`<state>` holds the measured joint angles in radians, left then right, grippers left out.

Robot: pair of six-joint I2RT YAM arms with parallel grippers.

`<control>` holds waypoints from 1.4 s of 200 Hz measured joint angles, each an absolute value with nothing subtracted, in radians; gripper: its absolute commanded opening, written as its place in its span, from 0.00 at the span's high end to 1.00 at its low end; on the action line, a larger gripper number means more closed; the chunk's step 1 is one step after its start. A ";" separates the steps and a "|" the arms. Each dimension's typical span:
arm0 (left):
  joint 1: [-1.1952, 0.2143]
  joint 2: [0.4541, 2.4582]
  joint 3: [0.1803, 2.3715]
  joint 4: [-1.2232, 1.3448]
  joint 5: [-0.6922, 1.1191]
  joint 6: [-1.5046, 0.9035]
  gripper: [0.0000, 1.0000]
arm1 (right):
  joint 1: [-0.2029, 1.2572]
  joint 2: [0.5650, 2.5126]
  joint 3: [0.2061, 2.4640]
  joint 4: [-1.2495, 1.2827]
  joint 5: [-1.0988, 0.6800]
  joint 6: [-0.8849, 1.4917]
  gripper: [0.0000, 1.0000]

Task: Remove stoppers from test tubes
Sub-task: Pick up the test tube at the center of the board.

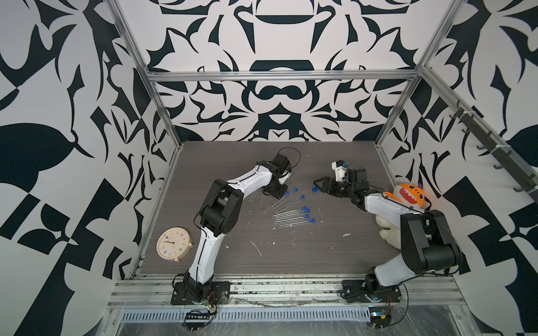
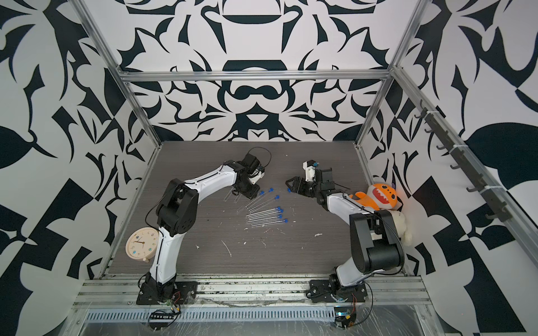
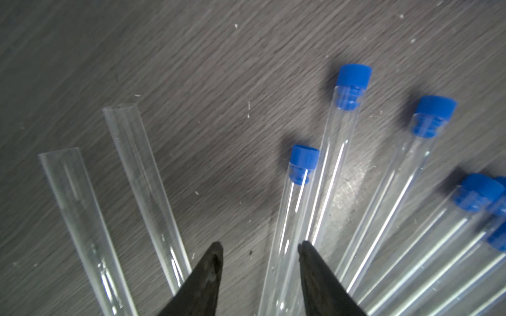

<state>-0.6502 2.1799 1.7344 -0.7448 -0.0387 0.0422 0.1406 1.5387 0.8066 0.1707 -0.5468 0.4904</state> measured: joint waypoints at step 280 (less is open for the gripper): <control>-0.674 2.146 1.649 -0.689 -0.017 0.039 0.95 | 0.155 1.511 0.815 0.156 -0.582 0.491 0.34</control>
